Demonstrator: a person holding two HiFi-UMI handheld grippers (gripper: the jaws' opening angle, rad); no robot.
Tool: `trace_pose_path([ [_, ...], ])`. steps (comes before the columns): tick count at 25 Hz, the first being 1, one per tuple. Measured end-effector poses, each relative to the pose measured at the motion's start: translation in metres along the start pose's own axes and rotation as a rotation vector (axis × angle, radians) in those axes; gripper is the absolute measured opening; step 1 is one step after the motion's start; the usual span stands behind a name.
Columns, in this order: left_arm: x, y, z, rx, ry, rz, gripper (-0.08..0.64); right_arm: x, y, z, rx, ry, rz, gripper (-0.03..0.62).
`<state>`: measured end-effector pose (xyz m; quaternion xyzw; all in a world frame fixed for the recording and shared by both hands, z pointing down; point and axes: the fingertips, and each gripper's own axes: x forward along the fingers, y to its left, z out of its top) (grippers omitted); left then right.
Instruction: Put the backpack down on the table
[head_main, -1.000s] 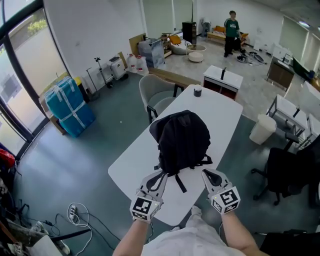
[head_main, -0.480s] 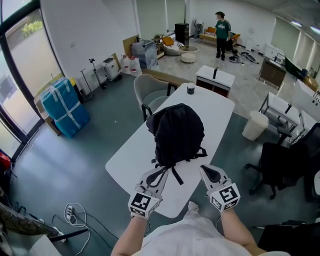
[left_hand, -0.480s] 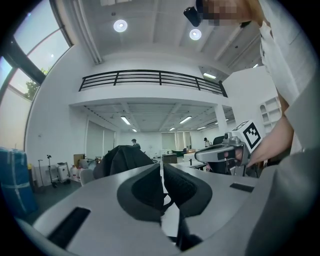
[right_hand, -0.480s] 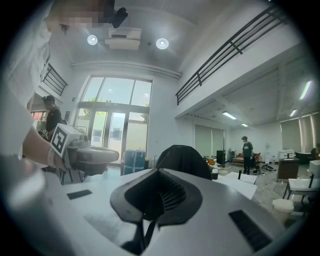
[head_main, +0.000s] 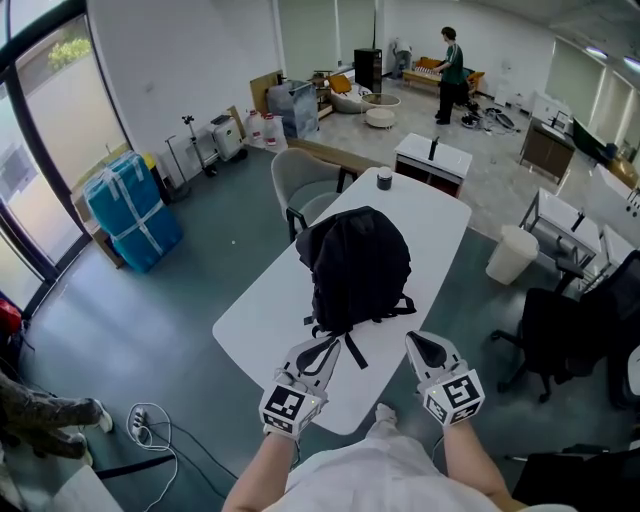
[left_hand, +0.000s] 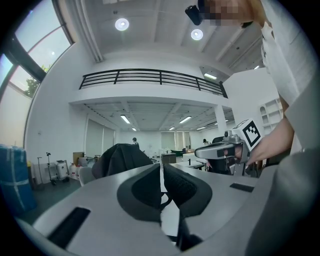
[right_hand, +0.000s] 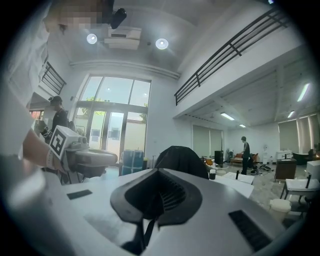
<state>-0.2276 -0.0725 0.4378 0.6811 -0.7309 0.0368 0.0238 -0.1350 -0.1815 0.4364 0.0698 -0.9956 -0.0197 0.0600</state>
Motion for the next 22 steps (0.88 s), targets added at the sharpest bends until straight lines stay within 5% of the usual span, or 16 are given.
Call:
trace_pose_path([
  [22,0.0077,0.0011,-0.0027,-0.005,-0.003,0.002,0.04,0.0015,-0.0029,-0.0064,0.004,0.012,0.005,0.016],
])
